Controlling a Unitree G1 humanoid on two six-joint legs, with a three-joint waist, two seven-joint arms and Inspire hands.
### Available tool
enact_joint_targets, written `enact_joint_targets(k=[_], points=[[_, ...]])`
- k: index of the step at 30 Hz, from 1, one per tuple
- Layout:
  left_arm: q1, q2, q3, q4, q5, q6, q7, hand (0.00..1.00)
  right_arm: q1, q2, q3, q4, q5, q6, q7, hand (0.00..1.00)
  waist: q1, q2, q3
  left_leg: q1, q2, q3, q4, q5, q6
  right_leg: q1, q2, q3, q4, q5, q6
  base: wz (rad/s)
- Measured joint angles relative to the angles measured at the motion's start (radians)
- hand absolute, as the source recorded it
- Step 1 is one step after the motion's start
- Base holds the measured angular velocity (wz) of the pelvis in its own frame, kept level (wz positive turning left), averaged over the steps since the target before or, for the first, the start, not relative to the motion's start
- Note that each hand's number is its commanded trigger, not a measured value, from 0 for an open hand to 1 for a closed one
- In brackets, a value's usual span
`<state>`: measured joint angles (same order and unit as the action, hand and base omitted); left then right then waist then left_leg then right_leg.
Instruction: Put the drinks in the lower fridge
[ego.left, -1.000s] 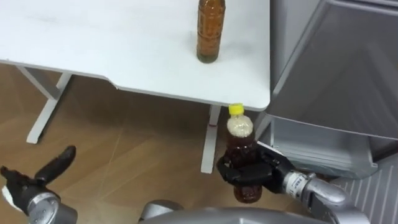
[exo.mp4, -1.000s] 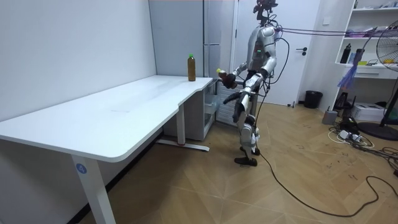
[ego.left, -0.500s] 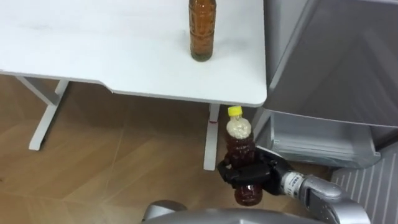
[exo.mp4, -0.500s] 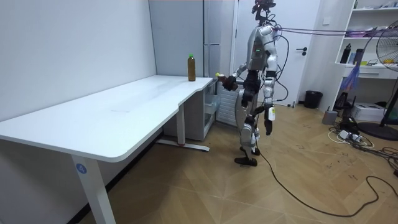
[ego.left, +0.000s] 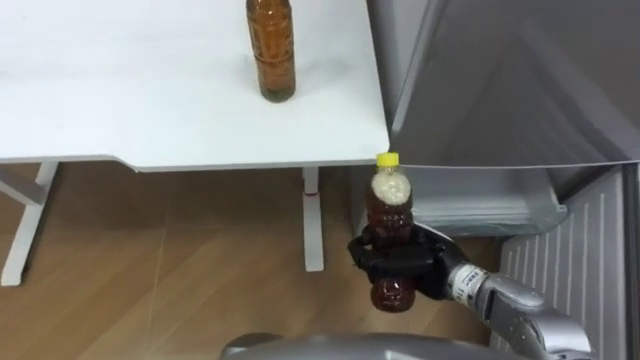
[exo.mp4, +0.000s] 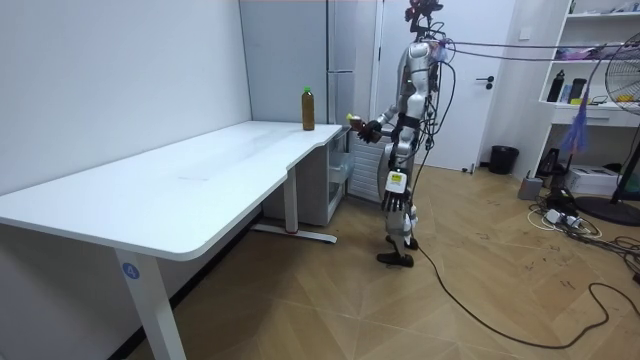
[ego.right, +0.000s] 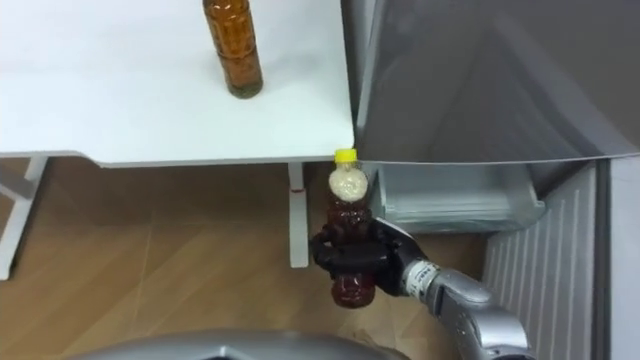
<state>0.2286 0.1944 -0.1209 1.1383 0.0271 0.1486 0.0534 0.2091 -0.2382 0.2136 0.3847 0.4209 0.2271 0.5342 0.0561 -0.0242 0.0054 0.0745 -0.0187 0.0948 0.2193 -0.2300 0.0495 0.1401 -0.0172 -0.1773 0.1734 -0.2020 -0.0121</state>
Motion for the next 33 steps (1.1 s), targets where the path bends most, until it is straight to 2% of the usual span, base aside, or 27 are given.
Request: enact_joint_targets(k=[5, 9, 17, 20, 24, 28, 30, 33], points=[[0.001, -0.001, 0.000, -0.028, 0.034, -0.001, -0.019, 0.00, 0.002, -0.002, -0.003, 0.044, 0.021, -0.001, -0.044, 1.00, -0.016, -0.007, -0.0018, 0.010, 0.004, 0.011, 0.001, -0.001, -0.002, 0.004, 0.003, 0.010, -0.001, 0.001, -0.001, -0.06], [0.010, -0.002, -0.001, -0.024, 0.047, 0.000, -0.029, 0.00, 0.001, -0.001, -0.012, 0.075, 0.049, -0.012, -0.071, 1.00, -0.026, -0.004, 0.0009, 0.018, 0.005, 0.010, -0.003, -0.003, -0.003, 0.009, 0.004, 0.014, 0.000, 0.002, -0.002, -0.02], [0.036, -0.007, -0.001, -0.029, 0.053, 0.005, -0.044, 0.00, 0.001, 0.004, -0.017, 0.134, 0.068, -0.033, -0.160, 1.00, -0.029, 0.003, 0.0008, 0.022, 0.006, 0.009, 0.001, -0.006, -0.002, 0.015, 0.004, 0.015, -0.001, 0.003, -0.002, 0.00], [0.039, -0.014, -0.001, -0.028, 0.053, 0.008, -0.041, 0.00, 0.001, 0.005, -0.019, 0.153, 0.125, -0.034, -0.226, 1.00, -0.030, 0.012, 0.0017, 0.022, 0.005, 0.008, 0.000, -0.006, -0.001, 0.015, 0.004, 0.015, -0.002, 0.004, -0.001, 0.00], [0.043, -0.024, -0.001, -0.030, 0.053, 0.021, -0.036, 0.00, 0.001, 0.004, -0.046, 0.143, 0.286, -0.037, -0.313, 1.00, -0.041, 0.025, -0.0029, 0.021, 0.005, 0.009, 0.002, -0.007, -0.001, 0.015, 0.004, 0.015, -0.002, 0.004, -0.001, 0.00], [0.055, -0.025, 0.001, -0.041, 0.052, 0.026, -0.036, 0.00, 0.001, 0.005, -0.070, 0.125, 0.454, -0.064, -0.399, 1.00, -0.052, 0.036, -0.0036, 0.023, 0.005, 0.010, 0.001, -0.006, -0.001, 0.017, 0.004, 0.014, -0.004, 0.004, -0.001, 0.00], [0.057, -0.028, 0.002, -0.048, 0.053, 0.027, -0.035, 0.00, 0.001, 0.007, -0.083, 0.124, 0.520, -0.070, -0.428, 1.00, -0.052, 0.040, -0.0068, 0.024, 0.005, 0.011, 0.000, -0.006, -0.001, 0.018, 0.004, 0.015, -0.004, 0.004, -0.001, 0.00], [0.061, -0.031, 0.009, -0.053, 0.053, 0.026, -0.034, 0.00, -0.001, 0.008, -0.087, 0.124, 0.605, -0.086, -0.458, 1.00, -0.052, 0.039, -0.0071, 0.026, 0.005, 0.011, -0.002, -0.006, -0.001, 0.019, 0.005, 0.016, -0.004, 0.003, -0.001, 0.00]])
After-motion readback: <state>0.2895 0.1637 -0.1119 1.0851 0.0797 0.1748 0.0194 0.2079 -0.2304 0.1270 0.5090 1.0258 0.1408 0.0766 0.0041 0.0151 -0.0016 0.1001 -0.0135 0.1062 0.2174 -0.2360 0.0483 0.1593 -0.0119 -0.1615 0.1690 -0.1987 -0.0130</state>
